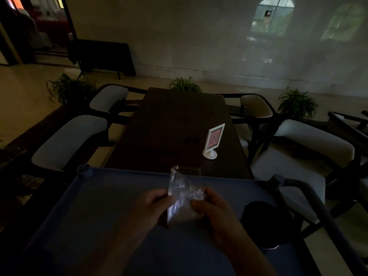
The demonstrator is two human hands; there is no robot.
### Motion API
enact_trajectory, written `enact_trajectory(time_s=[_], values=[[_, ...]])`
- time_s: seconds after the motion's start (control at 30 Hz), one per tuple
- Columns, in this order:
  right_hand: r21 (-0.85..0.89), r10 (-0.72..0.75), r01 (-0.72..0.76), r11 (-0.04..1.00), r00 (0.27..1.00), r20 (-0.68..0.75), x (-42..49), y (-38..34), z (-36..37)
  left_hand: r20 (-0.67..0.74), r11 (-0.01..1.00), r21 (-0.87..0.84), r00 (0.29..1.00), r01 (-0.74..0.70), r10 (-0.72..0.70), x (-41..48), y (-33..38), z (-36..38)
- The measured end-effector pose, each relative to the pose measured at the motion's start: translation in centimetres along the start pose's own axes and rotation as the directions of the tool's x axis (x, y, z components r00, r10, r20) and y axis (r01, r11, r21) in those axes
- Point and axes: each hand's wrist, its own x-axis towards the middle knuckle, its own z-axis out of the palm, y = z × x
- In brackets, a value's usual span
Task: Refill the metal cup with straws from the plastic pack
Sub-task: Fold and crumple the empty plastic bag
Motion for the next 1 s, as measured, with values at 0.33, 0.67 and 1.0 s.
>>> enact_trajectory(time_s=[0.33,0.67,1.0], values=[[0.104,-0.078,0.072,0.992,0.996,0.05,-0.2,0.5,0.2,0.001,0.988,-0.131,0.997,-0.081,0.082,0.1,-1.0,0.1],[-0.181,-0.068,0.107,0.978,0.976,0.208,0.1,2.7,1.2,-0.186,1.0,-0.005,0.982,0.008,-0.009,-3.1,-3.3,-2.3],[-0.371,0.18,0.083,0.925,0.763,0.621,-2.4,8.4,7.9,-0.668,0.989,-0.042,0.733,0.14,-0.132,-16.4,-7.6,-5.6]])
